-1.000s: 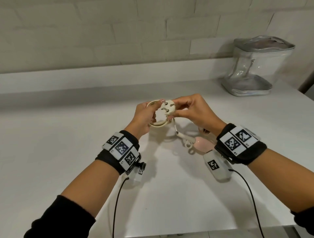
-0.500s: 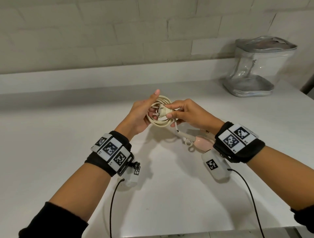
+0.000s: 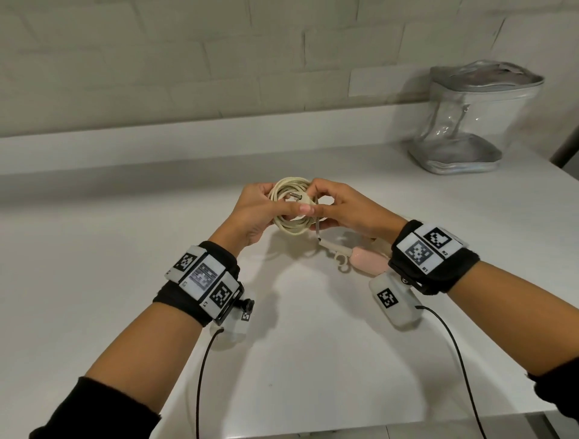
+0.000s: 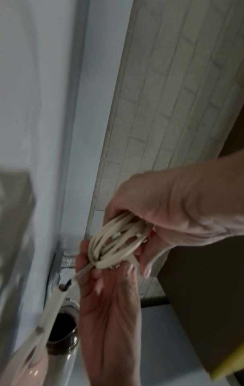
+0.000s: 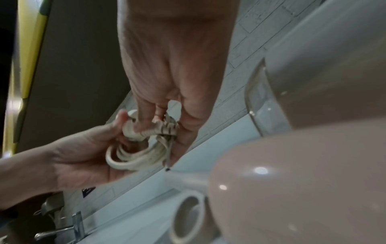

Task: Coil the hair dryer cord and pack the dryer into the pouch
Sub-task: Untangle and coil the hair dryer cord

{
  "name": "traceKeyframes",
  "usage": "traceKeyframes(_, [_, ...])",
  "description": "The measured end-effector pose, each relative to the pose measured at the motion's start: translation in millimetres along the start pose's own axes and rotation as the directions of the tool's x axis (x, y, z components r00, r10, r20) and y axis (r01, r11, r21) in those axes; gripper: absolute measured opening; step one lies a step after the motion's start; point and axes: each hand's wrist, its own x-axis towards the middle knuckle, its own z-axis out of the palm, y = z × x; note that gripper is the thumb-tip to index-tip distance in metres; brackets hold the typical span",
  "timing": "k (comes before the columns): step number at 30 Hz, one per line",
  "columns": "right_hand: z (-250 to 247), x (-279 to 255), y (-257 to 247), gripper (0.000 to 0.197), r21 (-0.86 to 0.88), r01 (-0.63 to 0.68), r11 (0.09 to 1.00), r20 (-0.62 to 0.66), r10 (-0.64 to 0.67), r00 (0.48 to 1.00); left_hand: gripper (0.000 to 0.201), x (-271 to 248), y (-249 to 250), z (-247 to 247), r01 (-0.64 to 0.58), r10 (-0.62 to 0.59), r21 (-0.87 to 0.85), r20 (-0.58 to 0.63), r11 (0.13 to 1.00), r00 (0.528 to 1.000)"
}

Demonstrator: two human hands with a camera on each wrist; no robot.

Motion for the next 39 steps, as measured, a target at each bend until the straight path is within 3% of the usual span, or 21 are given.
traceKeyframes(3, [-1.9, 3.7, -0.9, 0.009, -0.122, -0.006, 0.992, -0.038, 0.001, 0.999, 0.048, -3.1, -0.8, 2.2, -0.013, 0.015, 0.024, -0.066, 1.000, 0.998])
traceKeyframes(6, [-1.4, 5.3, -6.0, 0.016, -0.259, 0.007, 0.966, -0.067, -0.026, 0.997, 0.034, -5.1, -0.5, 2.5, -0.027, 0.031, 0.036, -0.105, 0.999, 0.994])
traceKeyframes(11, [4.6, 5.5, -17.2, 0.009, -0.427, 0.094, 0.899, -0.069, -0.136, 0.988, 0.013, -7.0, 6.1, 3.7, 0.026, -0.033, -0.056, -0.137, 0.998, 0.990])
traceKeyframes(16, [11.6, 10.4, -9.4, 0.010, -0.659, 0.094, 0.746, -0.084, -0.197, 0.977, 0.013, -3.6, 11.7, 1.3, 0.038, -0.042, -0.027, -0.209, 0.999, 0.977])
traceKeyframes(18, [10.0, 8.4, -9.2, 0.010, -0.599, 0.072, 0.798, -0.088, -0.155, 0.984, 0.014, -2.9, 12.8, -0.1, 0.046, -0.050, -0.022, -0.199, 0.999, 0.979])
traceKeyframes(21, [11.0, 1.5, -11.9, 0.011, -0.362, 0.096, 0.927, -0.104, -0.142, 0.984, 0.012, -0.5, 16.7, -2.4, 0.100, -0.111, -0.074, -0.171, 0.992, 0.979])
traceKeyframes(23, [14.7, -0.5, -13.1, 0.021, -0.311, 0.133, 0.941, -0.108, -0.174, 0.979, 0.012, -0.4, 18.8, -3.2, 0.141, -0.154, -0.100, -0.137, 0.985, 0.978])
traceKeyframes(29, [9.0, 9.1, -15.6, 0.032, -0.456, 0.159, 0.875, -0.130, -0.242, 0.961, 0.011, -2.4, 20.3, -10.8, 0.139, -0.158, -0.261, -0.055, 0.955, 0.986])
traceKeyframes(32, [7.0, 12.9, -14.1, 0.032, -0.511, 0.150, 0.846, -0.095, -0.229, 0.969, 0.012, -0.3, 19.4, -8.0, 0.059, -0.093, -0.189, -0.180, 0.980, 0.979])
traceKeyframes(34, [6.2, 15.4, -10.5, 0.033, -0.608, 0.148, 0.780, -0.039, -0.215, 0.976, 0.014, -0.5, 15.7, -4.6, 0.006, -0.036, -0.120, -0.250, 0.993, 0.968])
traceKeyframes(39, [9.5, 16.8, -6.5, 0.030, -0.744, 0.097, 0.661, 0.012, -0.131, 0.991, 0.011, -3.2, 0.5, 5.2, -0.065, 0.052, -0.032, -0.297, 0.997, 0.953])
